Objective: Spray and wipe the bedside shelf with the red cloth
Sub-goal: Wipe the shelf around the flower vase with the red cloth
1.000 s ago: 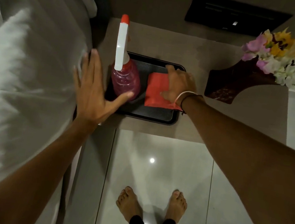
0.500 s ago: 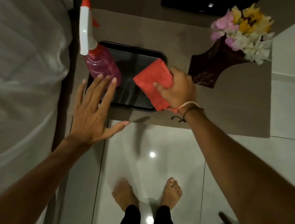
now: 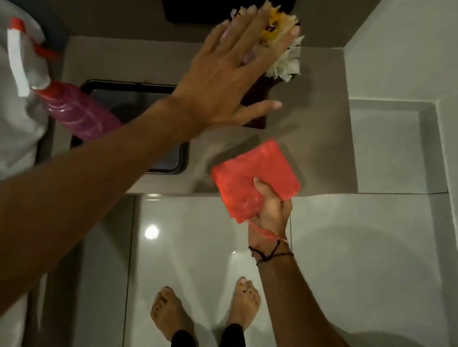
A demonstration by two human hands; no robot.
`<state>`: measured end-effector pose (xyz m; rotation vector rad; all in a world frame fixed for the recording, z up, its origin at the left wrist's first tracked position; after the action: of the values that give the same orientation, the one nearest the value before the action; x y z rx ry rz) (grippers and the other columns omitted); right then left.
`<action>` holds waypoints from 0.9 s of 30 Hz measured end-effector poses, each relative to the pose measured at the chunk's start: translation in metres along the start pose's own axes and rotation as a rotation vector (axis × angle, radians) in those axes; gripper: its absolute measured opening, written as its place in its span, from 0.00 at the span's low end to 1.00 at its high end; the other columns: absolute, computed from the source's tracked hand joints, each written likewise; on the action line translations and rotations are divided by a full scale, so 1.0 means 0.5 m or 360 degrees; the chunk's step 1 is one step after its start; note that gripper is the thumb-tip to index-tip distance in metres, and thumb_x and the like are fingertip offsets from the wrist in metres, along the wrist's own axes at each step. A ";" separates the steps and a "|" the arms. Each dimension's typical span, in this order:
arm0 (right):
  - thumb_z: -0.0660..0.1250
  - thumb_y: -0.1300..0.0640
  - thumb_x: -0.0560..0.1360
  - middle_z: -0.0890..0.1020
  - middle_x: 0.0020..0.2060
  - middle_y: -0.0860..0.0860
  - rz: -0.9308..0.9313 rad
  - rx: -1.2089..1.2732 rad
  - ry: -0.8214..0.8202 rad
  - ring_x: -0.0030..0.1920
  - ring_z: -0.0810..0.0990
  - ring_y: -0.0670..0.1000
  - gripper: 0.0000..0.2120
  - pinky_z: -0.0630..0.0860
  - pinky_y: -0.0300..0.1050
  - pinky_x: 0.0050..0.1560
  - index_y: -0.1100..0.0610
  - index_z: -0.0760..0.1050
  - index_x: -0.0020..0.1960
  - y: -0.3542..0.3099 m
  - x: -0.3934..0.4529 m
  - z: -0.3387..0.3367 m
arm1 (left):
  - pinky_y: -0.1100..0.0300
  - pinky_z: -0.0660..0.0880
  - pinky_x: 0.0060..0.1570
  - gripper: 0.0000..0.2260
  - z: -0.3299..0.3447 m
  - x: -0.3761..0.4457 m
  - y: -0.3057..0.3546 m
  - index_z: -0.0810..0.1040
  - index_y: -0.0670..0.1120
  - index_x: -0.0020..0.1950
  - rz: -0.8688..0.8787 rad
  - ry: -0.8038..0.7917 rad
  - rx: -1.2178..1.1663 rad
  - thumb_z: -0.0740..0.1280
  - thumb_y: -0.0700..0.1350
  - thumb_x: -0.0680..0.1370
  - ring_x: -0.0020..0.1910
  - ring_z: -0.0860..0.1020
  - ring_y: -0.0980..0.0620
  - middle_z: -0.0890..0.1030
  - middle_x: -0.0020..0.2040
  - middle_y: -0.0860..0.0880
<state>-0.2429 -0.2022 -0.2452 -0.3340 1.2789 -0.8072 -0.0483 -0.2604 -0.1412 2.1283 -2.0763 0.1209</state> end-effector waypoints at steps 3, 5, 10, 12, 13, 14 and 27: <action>0.69 0.74 0.64 0.85 0.39 0.49 0.0078 0.0155 -0.0011 0.41 0.84 0.52 0.17 0.81 0.48 0.41 0.57 0.80 0.48 -0.016 0.019 0.000 | 0.33 0.52 0.84 0.41 0.028 0.045 -0.008 0.50 0.55 0.87 0.0071 -0.0157 0.0143 0.51 0.74 0.79 0.87 0.50 0.35 0.51 0.87 0.36; 0.68 0.73 0.60 0.84 0.43 0.52 0.0039 0.0213 -0.0048 0.45 0.83 0.56 0.22 0.81 0.51 0.46 0.60 0.79 0.52 -0.025 0.028 0.002 | 0.31 0.53 0.83 0.38 0.038 0.062 -0.021 0.51 0.56 0.87 0.0123 -0.0182 0.0179 0.51 0.71 0.80 0.87 0.52 0.35 0.52 0.87 0.37; 0.71 0.73 0.65 0.86 0.41 0.48 -0.0257 -0.0078 0.0036 0.46 0.84 0.51 0.18 0.82 0.50 0.49 0.59 0.82 0.52 -0.036 0.057 0.003 | 0.31 0.57 0.82 0.34 0.022 0.108 -0.039 0.51 0.57 0.86 0.0140 -0.0271 0.0179 0.43 0.67 0.81 0.86 0.55 0.35 0.54 0.87 0.38; 0.68 0.71 0.72 0.85 0.50 0.51 -0.0494 -0.0342 0.0022 0.51 0.84 0.49 0.17 0.81 0.42 0.53 0.60 0.79 0.59 -0.039 0.052 0.018 | 0.31 0.59 0.81 0.36 0.013 0.125 -0.043 0.51 0.57 0.86 0.0159 -0.0307 0.0178 0.40 0.71 0.80 0.85 0.57 0.34 0.56 0.87 0.38; 0.67 0.69 0.74 0.84 0.52 0.50 -0.0619 -0.0451 0.0000 0.53 0.83 0.49 0.16 0.79 0.39 0.55 0.57 0.79 0.58 -0.039 0.048 0.032 | 0.31 0.60 0.81 0.38 0.009 0.134 -0.047 0.51 0.57 0.86 0.0163 -0.0333 0.0179 0.38 0.72 0.79 0.85 0.57 0.34 0.57 0.87 0.38; 0.66 0.69 0.75 0.83 0.51 0.48 -0.0739 -0.0553 -0.0008 0.54 0.83 0.50 0.16 0.79 0.37 0.57 0.52 0.78 0.56 -0.039 0.046 0.046 | 0.31 0.60 0.81 0.39 0.008 0.143 -0.052 0.51 0.57 0.86 0.0166 -0.0360 0.0175 0.36 0.72 0.78 0.85 0.57 0.34 0.57 0.87 0.38; 0.53 0.55 0.76 0.58 0.79 0.60 -0.2038 -0.2802 -0.0111 0.80 0.55 0.60 0.31 0.58 0.65 0.76 0.55 0.57 0.79 0.003 0.195 0.190 | 0.32 0.55 0.83 0.30 0.002 0.196 -0.074 0.51 0.54 0.86 0.0155 -0.0479 0.0038 0.51 0.61 0.86 0.86 0.55 0.33 0.57 0.86 0.36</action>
<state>-0.1467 -0.2883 -0.2886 -2.7201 1.3087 -0.3762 -0.0088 -0.3563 -0.1275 2.1726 -2.3528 -0.1755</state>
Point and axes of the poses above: each hand's wrist, its own x-axis towards the middle knuckle, its own z-axis out of the palm, y = z × x, the point moved 2 cm from there along x, towards the middle knuckle
